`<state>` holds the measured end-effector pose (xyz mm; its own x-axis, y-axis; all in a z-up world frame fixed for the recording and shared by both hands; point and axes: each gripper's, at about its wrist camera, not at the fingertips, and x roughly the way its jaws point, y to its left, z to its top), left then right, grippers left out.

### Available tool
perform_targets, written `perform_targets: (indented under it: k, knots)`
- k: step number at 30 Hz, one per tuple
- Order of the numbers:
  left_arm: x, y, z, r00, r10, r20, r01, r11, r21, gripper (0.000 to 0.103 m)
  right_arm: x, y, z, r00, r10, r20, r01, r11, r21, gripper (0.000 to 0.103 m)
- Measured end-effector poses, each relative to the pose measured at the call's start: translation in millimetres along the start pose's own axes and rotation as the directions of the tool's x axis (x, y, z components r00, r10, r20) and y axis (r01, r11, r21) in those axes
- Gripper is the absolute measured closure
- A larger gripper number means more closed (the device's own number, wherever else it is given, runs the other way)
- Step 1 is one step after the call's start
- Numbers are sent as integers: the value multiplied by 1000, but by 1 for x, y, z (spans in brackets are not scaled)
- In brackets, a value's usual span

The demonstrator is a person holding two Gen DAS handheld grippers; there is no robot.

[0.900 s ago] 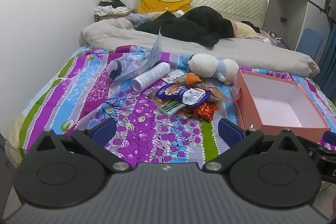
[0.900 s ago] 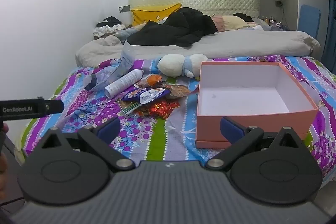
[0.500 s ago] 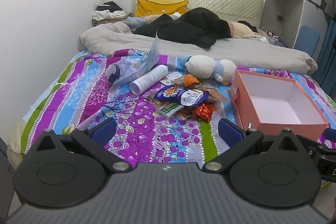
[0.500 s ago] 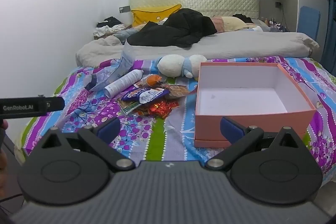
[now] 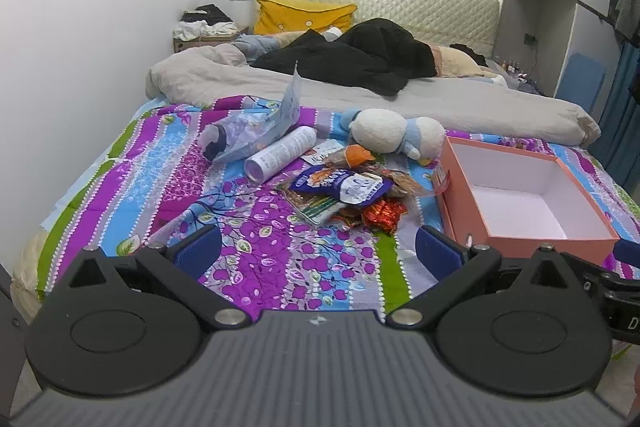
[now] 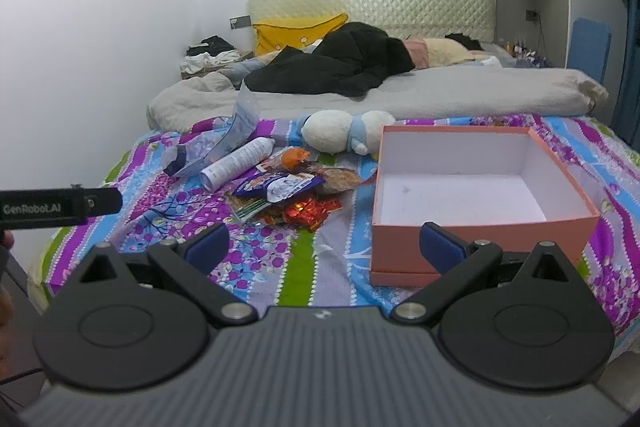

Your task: Organize snacks

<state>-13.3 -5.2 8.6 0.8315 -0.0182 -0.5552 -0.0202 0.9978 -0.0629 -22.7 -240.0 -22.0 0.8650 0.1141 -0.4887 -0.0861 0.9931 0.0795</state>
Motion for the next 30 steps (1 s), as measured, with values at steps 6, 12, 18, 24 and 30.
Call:
perform_targets:
  k: [6,12,18,24,30]
  knots:
    - [-6,1,0,1000,-5,3,5,1000,-7,0,-2,1,0,1000,12,1,-12,1000,-5,0]
    - [-9,2,0,1000,-4,7,4,1000,-12,0,-4,2,-1,1000,17,-4,-17,1000,-2,0]
    - [-10,4,0,1000,-2,7,3,1000,-14,0,-6,2,-1,1000,18,-5,-18,1000,1,0]
    - [-9,2,-3,1000,-2,-9,2,1000,-15,0,-8,2,-2,1000,11,2,-11,1000,9,0]
    - [-8,3,-5,1000,-4,-12,4,1000,-20,0,-7,2,-5,999,27,-19,-27,1000,14,0]
